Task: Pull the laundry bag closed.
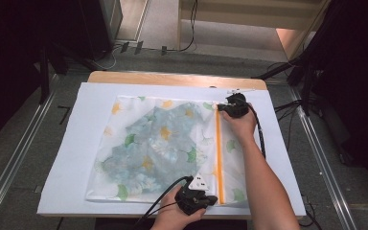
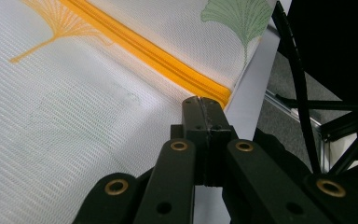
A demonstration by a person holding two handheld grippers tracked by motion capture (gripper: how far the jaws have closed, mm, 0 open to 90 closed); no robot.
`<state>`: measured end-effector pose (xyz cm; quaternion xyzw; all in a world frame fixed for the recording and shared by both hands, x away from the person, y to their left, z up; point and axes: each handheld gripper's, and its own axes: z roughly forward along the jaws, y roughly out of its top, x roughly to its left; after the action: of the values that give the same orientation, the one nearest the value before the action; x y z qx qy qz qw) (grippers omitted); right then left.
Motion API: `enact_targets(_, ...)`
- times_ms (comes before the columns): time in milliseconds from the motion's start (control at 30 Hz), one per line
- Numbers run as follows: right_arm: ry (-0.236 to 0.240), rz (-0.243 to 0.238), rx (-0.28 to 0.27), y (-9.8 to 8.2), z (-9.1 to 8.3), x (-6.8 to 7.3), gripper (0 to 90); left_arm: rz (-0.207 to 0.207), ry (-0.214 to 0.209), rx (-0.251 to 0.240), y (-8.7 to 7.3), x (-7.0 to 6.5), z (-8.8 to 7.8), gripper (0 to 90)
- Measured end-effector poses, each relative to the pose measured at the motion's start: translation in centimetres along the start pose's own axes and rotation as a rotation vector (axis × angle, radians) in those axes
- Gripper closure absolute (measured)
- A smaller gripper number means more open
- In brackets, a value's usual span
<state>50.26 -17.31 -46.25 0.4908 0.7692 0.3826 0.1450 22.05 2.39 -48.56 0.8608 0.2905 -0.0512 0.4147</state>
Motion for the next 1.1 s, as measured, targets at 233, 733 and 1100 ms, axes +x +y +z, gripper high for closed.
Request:
enact_targets(233, -0.012, 0.018, 0.009, 0.8, 0.5, -0.3, 90.0, 0.004, 0.003, -0.001, 0.0, 0.0, 0.0, 90.0)
enact_targets(733, -0.032, 0.018, 0.002, 1.1, 1.2, -0.5, 90.0, 0.004, 0.003, -0.001, 0.0, -0.1, 0.0, 90.0)
enact_targets(1100, -0.003, 0.036, 0.002, 1.1, 1.0, -0.8, 75.5, -0.007, -0.008, 0.002, 0.0, 0.1, 0.0, 90.0)
